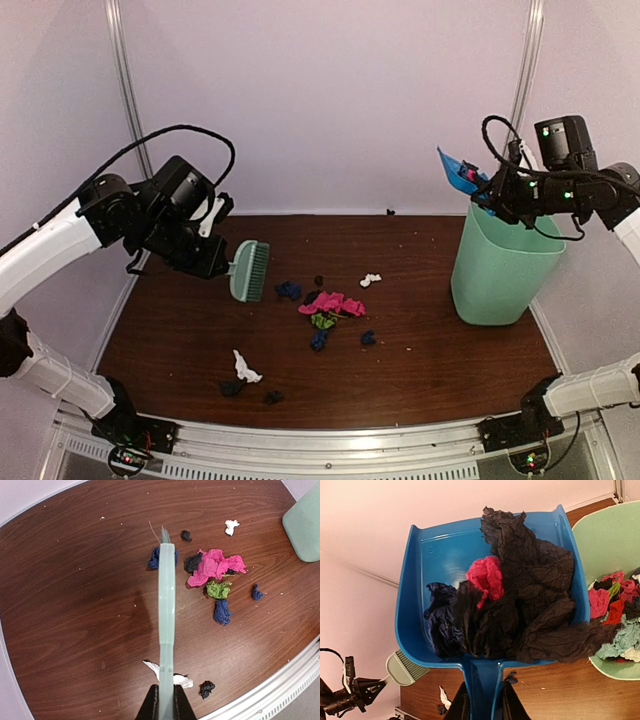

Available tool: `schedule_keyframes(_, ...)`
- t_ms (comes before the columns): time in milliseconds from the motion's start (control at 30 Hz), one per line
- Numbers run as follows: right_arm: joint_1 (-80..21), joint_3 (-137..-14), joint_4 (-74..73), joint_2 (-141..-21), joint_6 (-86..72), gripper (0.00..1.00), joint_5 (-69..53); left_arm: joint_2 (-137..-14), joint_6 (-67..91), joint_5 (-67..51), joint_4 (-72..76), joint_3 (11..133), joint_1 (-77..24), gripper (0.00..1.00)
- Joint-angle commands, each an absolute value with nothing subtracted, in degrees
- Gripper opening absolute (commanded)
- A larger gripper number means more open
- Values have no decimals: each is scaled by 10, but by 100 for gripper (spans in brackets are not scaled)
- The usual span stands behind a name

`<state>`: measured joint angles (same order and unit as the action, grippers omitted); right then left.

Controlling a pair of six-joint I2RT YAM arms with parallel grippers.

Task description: Sweep away the paper scraps from the table

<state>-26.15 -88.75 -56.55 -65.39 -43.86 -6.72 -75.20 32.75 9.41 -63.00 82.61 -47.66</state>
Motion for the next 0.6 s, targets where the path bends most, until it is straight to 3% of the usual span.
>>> schedule_keyframes(0, -238, -868, -569, -622, -485, 0, -106, -760, 318, 81, -603, 848, -473, 0)
schedule_keyframes(567, -129, -807, -528, -588, -548, 0, -237, -761, 328, 46, -600, 848, -472, 0)
